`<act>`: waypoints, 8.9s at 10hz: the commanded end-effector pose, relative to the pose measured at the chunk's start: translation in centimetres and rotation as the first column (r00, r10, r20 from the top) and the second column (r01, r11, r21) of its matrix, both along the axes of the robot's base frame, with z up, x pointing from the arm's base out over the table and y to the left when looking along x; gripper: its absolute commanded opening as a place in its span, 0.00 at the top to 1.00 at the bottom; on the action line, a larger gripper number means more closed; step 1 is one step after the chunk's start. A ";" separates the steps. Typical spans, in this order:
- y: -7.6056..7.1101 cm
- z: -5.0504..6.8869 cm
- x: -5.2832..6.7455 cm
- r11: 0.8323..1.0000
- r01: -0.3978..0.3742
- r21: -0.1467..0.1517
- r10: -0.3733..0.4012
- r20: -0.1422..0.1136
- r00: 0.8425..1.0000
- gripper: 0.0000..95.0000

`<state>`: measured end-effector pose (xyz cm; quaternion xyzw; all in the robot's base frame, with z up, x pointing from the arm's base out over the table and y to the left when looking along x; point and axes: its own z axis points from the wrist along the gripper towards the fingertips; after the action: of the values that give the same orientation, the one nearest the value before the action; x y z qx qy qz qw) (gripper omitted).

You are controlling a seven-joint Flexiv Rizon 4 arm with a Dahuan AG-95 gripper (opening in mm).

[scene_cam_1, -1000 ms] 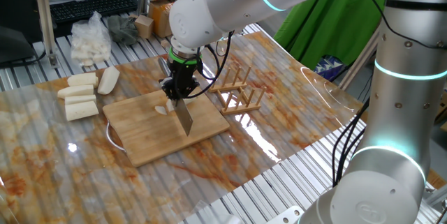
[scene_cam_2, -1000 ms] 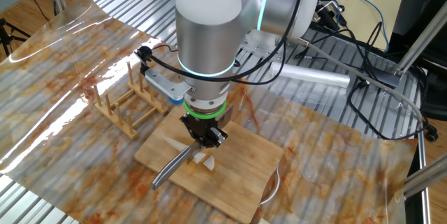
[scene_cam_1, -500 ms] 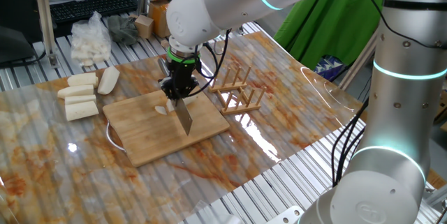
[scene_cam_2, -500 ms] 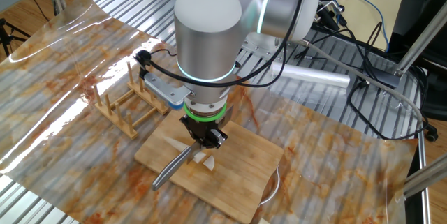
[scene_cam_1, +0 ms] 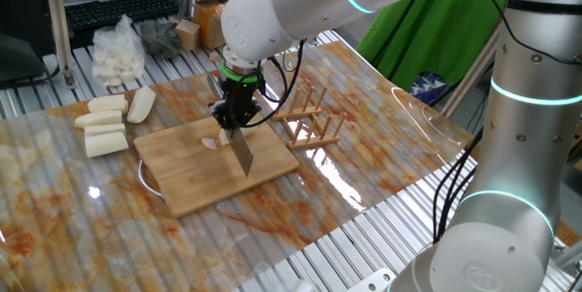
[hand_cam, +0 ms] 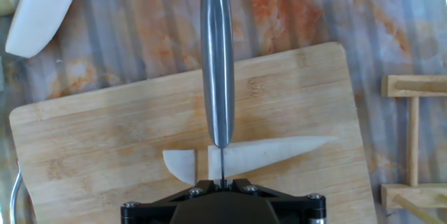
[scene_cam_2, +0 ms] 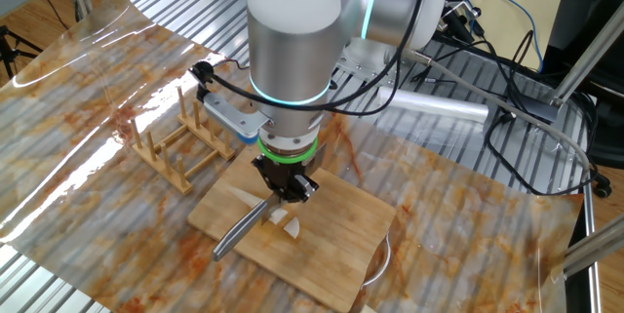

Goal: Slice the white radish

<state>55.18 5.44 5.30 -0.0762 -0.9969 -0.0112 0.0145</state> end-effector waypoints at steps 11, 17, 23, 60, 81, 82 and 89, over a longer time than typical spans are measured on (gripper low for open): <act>-0.3 -1.2 -0.2 1.000 0.000 0.009 0.000 -0.013 1.000 1.00; 0.6 -2.8 0.2 1.000 0.007 0.010 -0.007 -0.001 1.000 1.00; 1.0 -2.3 0.2 1.000 0.023 0.006 -0.023 -0.016 1.000 1.00; -0.3 -1.7 -0.5 0.999 0.035 0.010 -0.034 -0.038 0.999 1.00; -1.8 1.7 -0.9 1.000 0.015 -0.009 -0.016 -0.051 0.999 1.00; -1.8 1.7 -0.9 1.000 0.016 -0.009 -0.017 -0.050 0.999 1.00; -1.6 -1.4 -0.9 0.999 0.030 0.027 -0.029 -0.042 0.999 1.00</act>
<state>54.13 3.64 4.04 -0.0912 -0.9949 -0.0223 0.0357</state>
